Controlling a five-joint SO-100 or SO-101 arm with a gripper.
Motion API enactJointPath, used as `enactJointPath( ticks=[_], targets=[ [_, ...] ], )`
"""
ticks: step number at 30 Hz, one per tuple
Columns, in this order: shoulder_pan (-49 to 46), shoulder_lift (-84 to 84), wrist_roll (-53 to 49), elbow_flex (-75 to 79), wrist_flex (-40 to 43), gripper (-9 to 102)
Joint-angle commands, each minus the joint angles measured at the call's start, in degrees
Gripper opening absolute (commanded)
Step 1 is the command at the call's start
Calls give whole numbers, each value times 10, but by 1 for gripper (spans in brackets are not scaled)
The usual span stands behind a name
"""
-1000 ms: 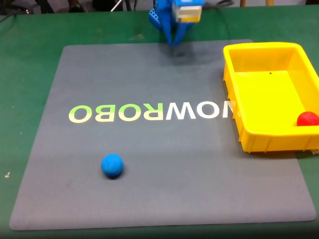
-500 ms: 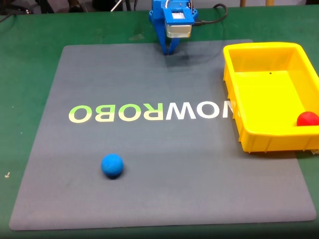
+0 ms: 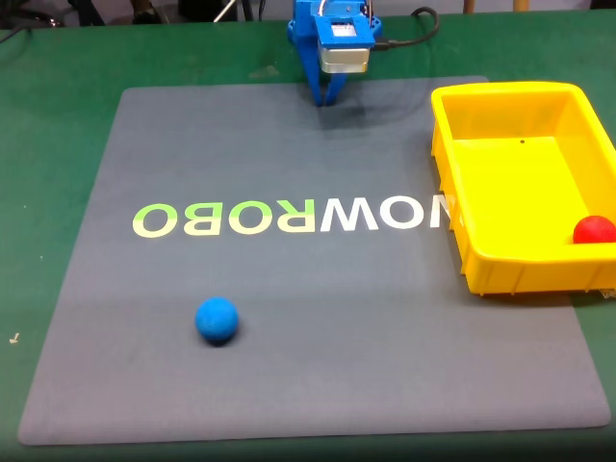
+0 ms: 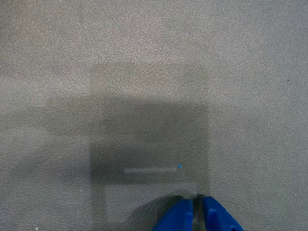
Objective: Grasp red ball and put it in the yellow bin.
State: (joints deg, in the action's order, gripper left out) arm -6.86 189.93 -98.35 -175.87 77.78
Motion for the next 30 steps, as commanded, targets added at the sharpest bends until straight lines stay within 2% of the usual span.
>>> enactJointPath(
  ticks=[1,30],
  targets=[
    [-10,5,7,-18,13,0],
    [-11,5,12,-18,15,0]
  ],
)
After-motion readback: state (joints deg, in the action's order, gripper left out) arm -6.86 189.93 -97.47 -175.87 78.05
